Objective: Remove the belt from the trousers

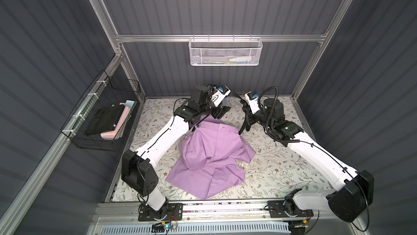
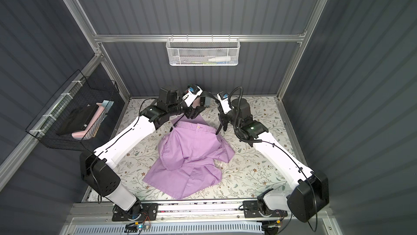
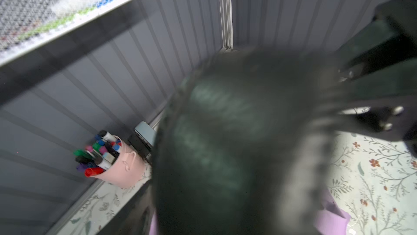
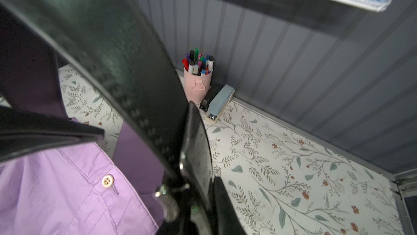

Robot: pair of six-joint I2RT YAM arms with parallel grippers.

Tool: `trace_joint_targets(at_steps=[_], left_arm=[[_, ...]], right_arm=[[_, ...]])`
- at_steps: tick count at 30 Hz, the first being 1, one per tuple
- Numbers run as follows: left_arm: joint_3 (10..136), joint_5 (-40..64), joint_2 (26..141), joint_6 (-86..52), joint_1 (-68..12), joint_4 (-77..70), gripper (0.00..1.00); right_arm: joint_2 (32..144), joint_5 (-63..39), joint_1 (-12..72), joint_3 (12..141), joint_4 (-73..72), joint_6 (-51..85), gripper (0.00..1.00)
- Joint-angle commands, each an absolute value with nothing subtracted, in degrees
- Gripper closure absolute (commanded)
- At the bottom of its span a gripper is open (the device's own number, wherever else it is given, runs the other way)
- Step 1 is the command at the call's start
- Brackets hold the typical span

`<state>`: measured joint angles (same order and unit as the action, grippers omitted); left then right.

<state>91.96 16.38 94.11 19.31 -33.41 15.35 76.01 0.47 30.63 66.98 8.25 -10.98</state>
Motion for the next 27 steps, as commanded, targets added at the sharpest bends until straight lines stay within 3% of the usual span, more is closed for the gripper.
trace_joint_targets(at_steps=[1, 18, 27], left_arm=[[95.75, 14.53, 92.19, 23.98, -33.92, 15.88, 0.26], [102.15, 10.85, 94.54, 34.01, -36.05, 25.52, 0.20], [107.07, 9.55, 95.06, 45.76, -36.88, 29.97, 0.14]], right_arm=[[76.52, 0.00, 30.62, 68.04, 9.39, -12.13, 1.00], [78.32, 2.57, 30.61, 66.43, 11.64, -13.31, 1.00], [75.64, 3.18, 30.62, 64.86, 11.35, -14.87, 1.00]])
